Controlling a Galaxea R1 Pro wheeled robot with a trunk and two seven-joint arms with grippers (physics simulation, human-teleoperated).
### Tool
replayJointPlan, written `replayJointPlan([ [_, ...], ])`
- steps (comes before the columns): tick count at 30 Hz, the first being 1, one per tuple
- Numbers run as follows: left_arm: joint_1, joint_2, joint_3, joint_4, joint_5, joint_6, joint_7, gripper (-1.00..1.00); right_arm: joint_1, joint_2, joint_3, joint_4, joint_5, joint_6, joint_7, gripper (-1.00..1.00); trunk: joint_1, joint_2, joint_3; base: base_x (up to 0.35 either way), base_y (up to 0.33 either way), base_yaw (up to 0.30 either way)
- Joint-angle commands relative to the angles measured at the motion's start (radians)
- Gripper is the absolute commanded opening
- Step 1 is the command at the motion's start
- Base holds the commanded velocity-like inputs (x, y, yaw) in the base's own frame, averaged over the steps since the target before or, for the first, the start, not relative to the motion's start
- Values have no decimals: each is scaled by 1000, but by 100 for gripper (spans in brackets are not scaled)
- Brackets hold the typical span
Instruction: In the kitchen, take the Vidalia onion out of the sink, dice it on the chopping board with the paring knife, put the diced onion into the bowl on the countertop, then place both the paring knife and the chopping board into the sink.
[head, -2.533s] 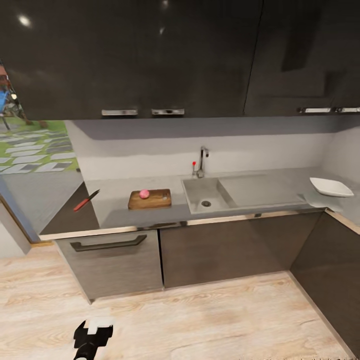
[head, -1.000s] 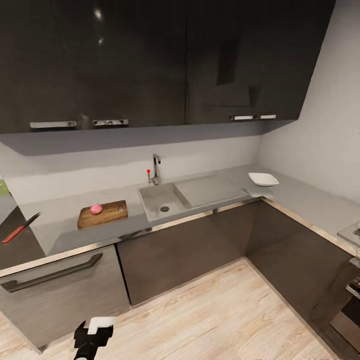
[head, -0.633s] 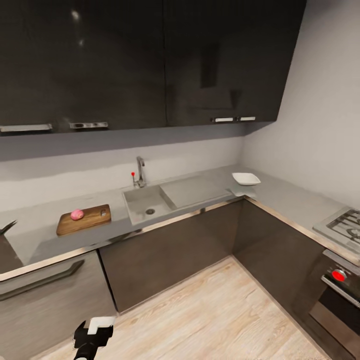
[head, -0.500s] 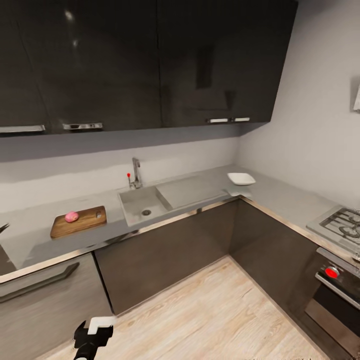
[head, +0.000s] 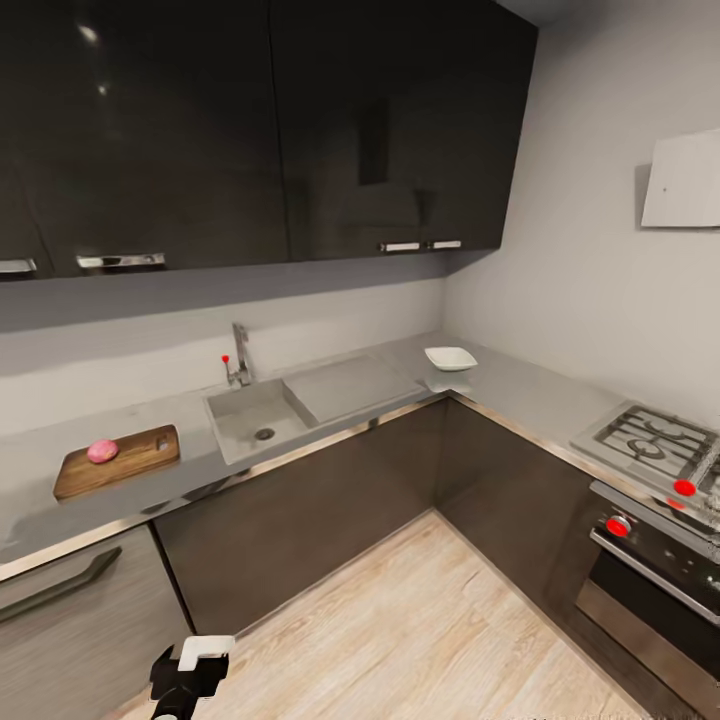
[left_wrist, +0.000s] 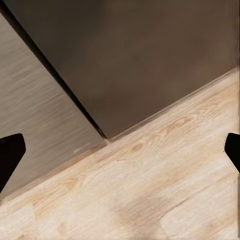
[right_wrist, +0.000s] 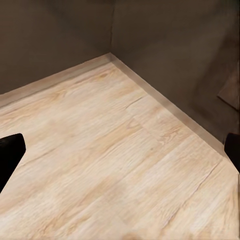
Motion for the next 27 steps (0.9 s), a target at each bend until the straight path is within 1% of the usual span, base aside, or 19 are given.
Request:
replayJointPlan([
  [1, -2, -1, -9, 4, 10, -6, 0, 100, -1, 1, -4, 1, 11, -2, -7, 100, 1, -2, -1, 0, 0, -203],
  [27, -2, -1, -9, 4, 10, -6, 0, 100, -1, 2, -4, 1, 11, -3, -6, 100, 1, -2, 29, 0, 0, -203],
])
